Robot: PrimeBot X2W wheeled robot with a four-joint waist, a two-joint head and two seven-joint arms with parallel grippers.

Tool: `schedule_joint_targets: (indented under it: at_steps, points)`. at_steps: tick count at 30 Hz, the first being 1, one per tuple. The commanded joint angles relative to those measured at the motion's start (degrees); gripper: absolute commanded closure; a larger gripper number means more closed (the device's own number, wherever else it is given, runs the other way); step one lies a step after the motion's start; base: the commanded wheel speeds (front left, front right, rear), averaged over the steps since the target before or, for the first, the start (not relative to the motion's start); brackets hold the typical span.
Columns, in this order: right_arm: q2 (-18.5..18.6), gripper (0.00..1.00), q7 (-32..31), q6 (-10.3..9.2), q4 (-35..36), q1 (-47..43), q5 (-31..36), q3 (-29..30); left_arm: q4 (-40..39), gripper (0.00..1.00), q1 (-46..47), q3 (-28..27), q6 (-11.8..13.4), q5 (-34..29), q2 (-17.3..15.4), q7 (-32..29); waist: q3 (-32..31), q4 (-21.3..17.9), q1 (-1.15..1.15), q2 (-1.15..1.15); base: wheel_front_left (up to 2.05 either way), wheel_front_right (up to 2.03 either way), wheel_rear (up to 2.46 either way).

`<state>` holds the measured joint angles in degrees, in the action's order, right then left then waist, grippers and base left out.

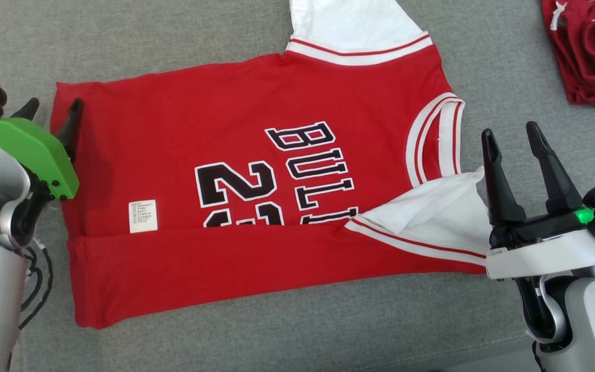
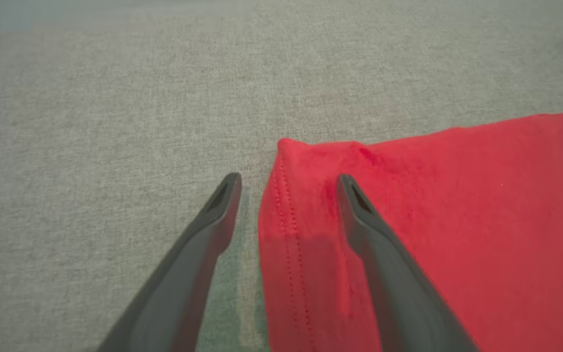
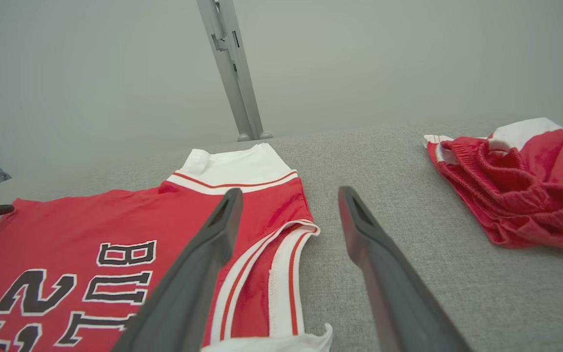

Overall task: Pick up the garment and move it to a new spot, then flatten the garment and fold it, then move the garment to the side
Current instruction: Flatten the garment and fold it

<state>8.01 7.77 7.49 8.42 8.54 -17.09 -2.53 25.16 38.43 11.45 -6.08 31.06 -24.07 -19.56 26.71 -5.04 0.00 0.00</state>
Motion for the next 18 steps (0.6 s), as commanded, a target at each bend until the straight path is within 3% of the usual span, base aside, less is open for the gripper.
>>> schedule_joint_targets:
  at_steps: [1,2,3,5,18]
  points:
    - [0.45,0.0,0.55,0.0,-0.65,1.15,-0.5,0.06,1.77,0.0,1.64,0.33,-0.49,0.23,-0.63,-0.17,1.19,-0.93,0.0,0.0,0.0,0.0,0.0]
    - [0.6,0.0,0.66,0.0,-1.1,1.48,-0.59,0.19,2.89,0.0,2.1,0.39,-0.51,0.77,-0.62,-0.26,1.31,-0.96,0.0,0.0,0.0,0.0,0.0]
    - [0.92,0.0,0.84,0.0,-1.74,1.93,-0.84,0.42,4.19,0.44,2.68,0.67,-0.75,1.1,-0.7,-0.37,1.44,-0.98,0.0,0.0,0.0,0.0,0.0]
    - [1.48,0.0,1.03,0.0,-2.98,2.86,-1.34,0.94,6.0,1.0,3.03,1.28,-0.97,2.03,-0.67,-0.92,1.55,-0.92,0.0,0.0,0.0,0.0,0.0]
    - [10.3,0.0,-0.81,0.0,-17.0,20.26,-7.16,1.62,7.69,1.0,7.74,6.17,-1.3,2.84,0.46,3.01,3.82,4.01,0.0,0.0,0.0,0.0,0.0]
